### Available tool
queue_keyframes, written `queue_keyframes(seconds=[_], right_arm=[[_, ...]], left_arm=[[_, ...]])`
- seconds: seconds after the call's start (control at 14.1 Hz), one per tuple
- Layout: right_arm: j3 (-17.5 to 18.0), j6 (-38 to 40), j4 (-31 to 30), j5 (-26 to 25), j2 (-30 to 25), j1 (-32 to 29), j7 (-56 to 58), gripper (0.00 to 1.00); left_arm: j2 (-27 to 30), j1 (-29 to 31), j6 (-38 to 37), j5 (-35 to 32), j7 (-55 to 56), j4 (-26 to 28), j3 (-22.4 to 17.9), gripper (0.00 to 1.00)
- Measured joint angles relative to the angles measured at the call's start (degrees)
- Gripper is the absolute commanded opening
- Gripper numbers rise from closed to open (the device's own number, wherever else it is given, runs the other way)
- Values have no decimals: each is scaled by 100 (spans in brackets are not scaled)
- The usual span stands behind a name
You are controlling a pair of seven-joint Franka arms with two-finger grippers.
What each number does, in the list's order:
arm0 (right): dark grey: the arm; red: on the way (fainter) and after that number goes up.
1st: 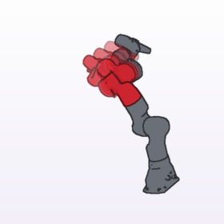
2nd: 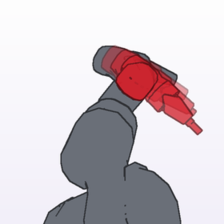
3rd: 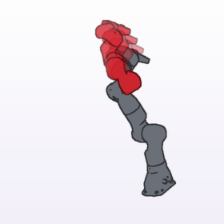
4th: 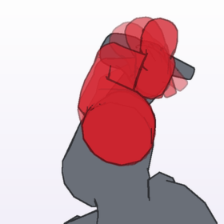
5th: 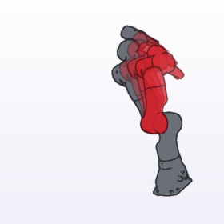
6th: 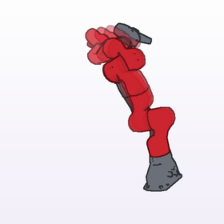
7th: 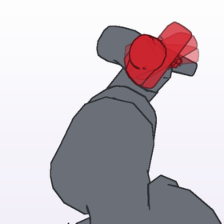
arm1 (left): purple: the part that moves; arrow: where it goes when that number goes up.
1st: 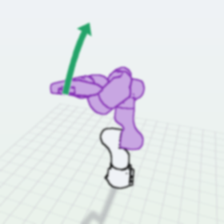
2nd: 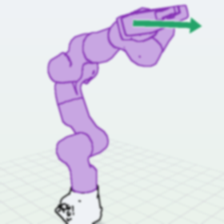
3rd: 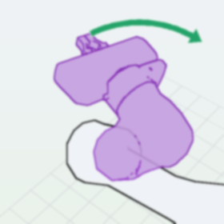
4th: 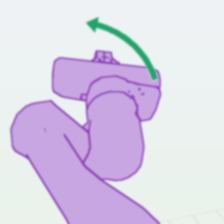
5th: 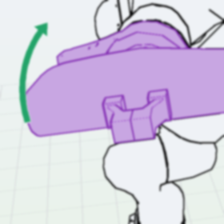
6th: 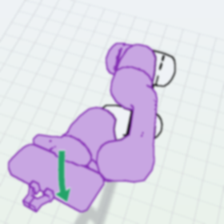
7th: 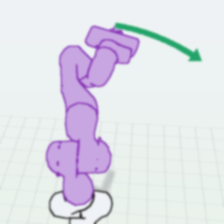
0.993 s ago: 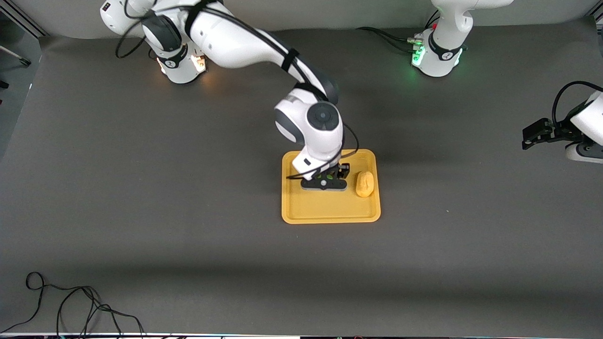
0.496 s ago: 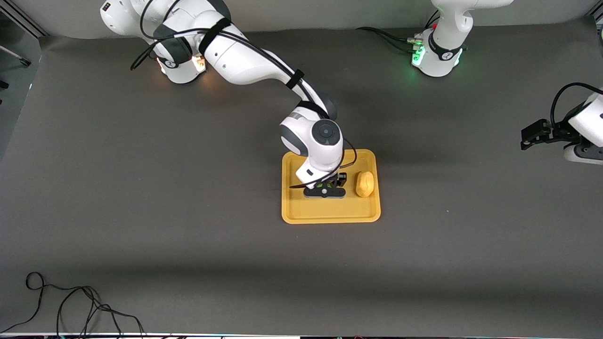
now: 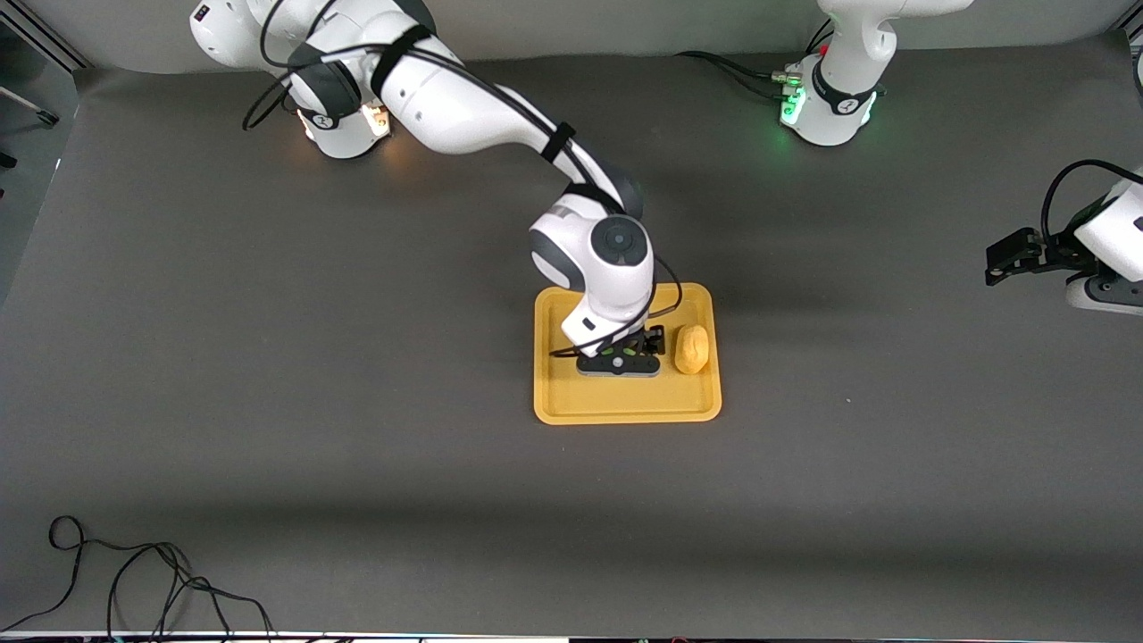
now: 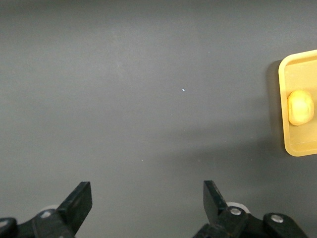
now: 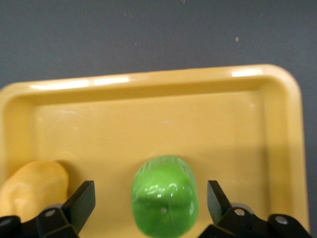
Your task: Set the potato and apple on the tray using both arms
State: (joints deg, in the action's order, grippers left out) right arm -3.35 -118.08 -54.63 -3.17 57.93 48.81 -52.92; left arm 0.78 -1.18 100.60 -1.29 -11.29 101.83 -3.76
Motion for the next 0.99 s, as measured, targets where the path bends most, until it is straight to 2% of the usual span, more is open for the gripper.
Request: queue_keyframes(seconds=[0.5, 0.64, 0.99], right_arm=[[-116, 2324, 52, -42, -1902, -211, 316, 100], [-174, 2649, -369, -51, -2472, -553, 914, 100], [-172, 2657, -2179, -48, -4125, -1887, 2278, 100]], left_arm=[[-9, 0, 24, 0, 0, 3, 2, 100], [-9, 0, 25, 0, 0, 0, 3, 100], [-9, 0, 25, 0, 0, -14, 6, 100]])
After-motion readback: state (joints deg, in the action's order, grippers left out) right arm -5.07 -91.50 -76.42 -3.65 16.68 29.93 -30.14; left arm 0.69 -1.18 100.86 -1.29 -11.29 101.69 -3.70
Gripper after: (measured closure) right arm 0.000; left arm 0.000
